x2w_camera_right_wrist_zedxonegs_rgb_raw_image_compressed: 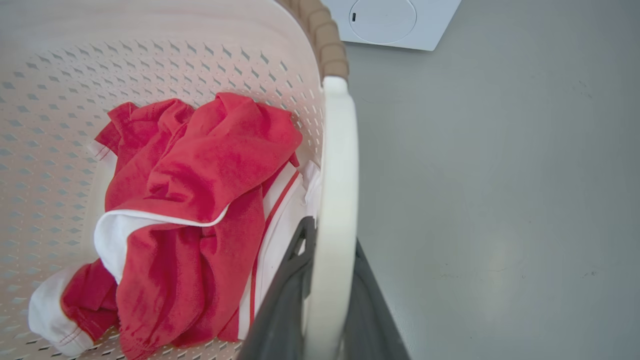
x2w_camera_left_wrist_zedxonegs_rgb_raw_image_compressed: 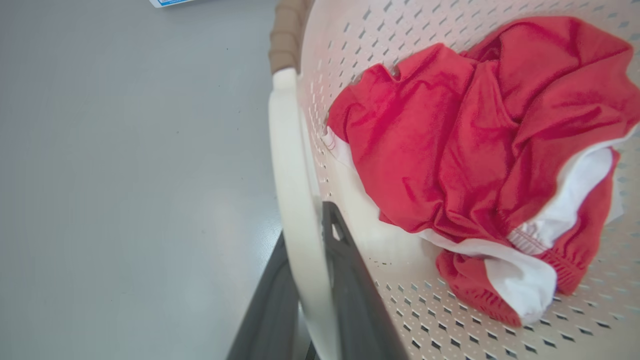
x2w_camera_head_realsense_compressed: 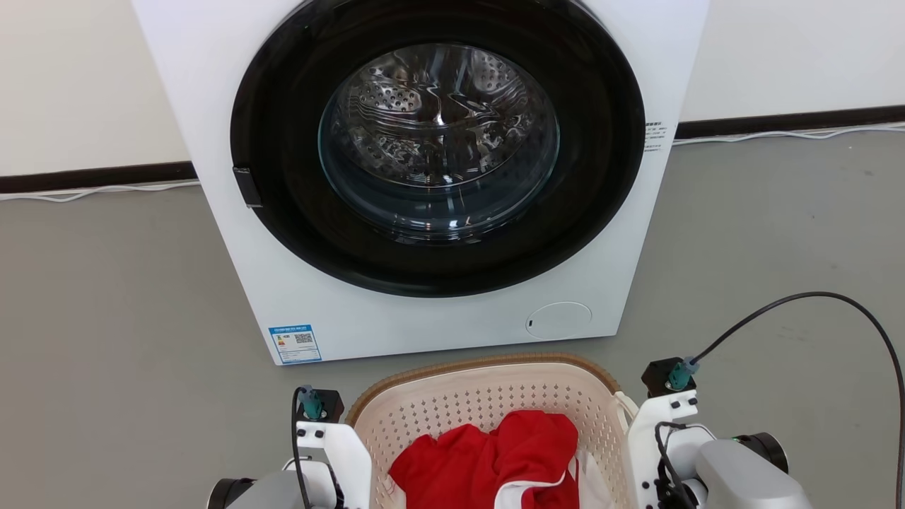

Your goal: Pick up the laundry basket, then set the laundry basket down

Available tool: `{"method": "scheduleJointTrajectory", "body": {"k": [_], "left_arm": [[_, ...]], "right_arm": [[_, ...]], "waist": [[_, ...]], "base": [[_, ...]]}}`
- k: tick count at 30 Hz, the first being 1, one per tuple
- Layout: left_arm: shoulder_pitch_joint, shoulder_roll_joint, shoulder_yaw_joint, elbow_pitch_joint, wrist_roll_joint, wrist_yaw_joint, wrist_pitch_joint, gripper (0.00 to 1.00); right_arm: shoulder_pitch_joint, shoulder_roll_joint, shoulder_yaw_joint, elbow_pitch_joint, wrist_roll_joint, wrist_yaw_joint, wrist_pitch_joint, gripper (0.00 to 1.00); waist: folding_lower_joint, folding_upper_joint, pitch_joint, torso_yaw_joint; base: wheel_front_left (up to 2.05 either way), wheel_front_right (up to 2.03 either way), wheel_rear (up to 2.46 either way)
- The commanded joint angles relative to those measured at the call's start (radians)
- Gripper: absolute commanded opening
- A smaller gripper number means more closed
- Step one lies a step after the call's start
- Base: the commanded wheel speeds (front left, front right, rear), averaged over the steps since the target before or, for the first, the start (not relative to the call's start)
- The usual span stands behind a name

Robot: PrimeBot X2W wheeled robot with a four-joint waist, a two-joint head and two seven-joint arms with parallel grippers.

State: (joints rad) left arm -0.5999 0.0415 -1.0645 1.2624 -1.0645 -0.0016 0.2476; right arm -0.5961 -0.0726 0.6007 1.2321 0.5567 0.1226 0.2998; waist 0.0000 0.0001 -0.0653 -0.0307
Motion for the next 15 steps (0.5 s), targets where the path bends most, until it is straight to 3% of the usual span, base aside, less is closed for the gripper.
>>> {"method": "scheduleJointTrajectory", "body": {"k": [1,15], "left_arm": [[-0.047,0.009,0.012,-0.015,0.000,-0.017,-0.007,0.00],[-0.061,0.009,0.006,-0.002,-0.006,-0.020,-0.013,0.00]], "right_arm": [[-0.014,0.022,0.021,-0.031,0.011,0.008,-0.002,0.00],[-0.022,0.022,0.048,-0.017,0.044,0.008,-0.011,0.00]], "waist": [[0.0000,-0.0001,0.001,-0.001],[0.0000,-0.0001,0.008,-0.007]], "base": [[0.00,0.00,0.00],[0.00,0.00,0.00]]}}
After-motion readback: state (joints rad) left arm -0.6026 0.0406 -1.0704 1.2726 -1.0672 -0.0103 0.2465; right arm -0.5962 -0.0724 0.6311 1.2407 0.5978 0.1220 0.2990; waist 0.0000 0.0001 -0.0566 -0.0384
